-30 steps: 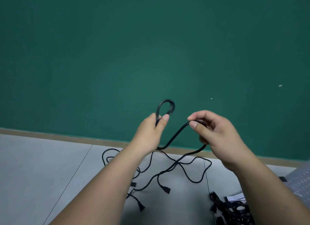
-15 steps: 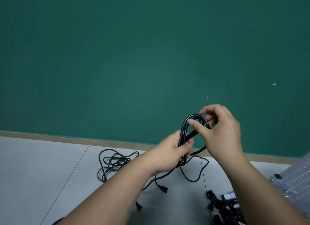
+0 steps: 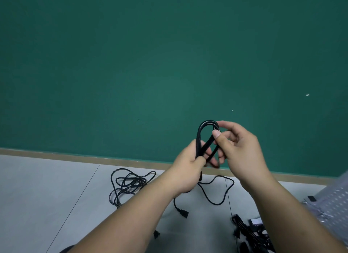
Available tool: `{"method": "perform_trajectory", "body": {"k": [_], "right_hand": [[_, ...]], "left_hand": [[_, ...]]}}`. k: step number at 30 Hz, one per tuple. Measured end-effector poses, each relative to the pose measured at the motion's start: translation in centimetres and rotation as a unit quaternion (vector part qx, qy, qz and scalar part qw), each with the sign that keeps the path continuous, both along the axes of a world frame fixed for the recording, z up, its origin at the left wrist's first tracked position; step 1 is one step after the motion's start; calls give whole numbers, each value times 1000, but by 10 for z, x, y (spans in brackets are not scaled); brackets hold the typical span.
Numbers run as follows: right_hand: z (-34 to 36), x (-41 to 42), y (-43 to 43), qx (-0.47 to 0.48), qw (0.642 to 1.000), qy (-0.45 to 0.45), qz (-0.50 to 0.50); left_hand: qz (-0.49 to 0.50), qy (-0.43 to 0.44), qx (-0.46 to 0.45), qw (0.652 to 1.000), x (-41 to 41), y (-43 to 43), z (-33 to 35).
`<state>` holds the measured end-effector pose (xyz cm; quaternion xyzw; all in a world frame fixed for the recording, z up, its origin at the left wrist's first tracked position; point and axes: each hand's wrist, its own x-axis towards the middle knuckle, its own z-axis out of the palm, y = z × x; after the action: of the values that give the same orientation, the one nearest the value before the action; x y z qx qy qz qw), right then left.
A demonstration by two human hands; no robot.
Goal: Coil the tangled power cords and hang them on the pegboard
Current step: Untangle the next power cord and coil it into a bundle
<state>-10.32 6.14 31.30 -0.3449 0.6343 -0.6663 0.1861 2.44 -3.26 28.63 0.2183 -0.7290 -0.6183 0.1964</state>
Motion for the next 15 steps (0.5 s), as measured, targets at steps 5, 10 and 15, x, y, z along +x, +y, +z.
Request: {"method": "perform_trajectory", "body": {"k": [5,10,15], "right_hand": [[1,-7,2,24,998,-54,18],[7,-9,5,16,987,-132,92],[8,-11,7,10,983,-138,125]], "left_hand": [[-92,30,67,993,4,6,5],[-176,38,134,974,8,4,9],[-201,32,152,967,13,-3,12]]}}
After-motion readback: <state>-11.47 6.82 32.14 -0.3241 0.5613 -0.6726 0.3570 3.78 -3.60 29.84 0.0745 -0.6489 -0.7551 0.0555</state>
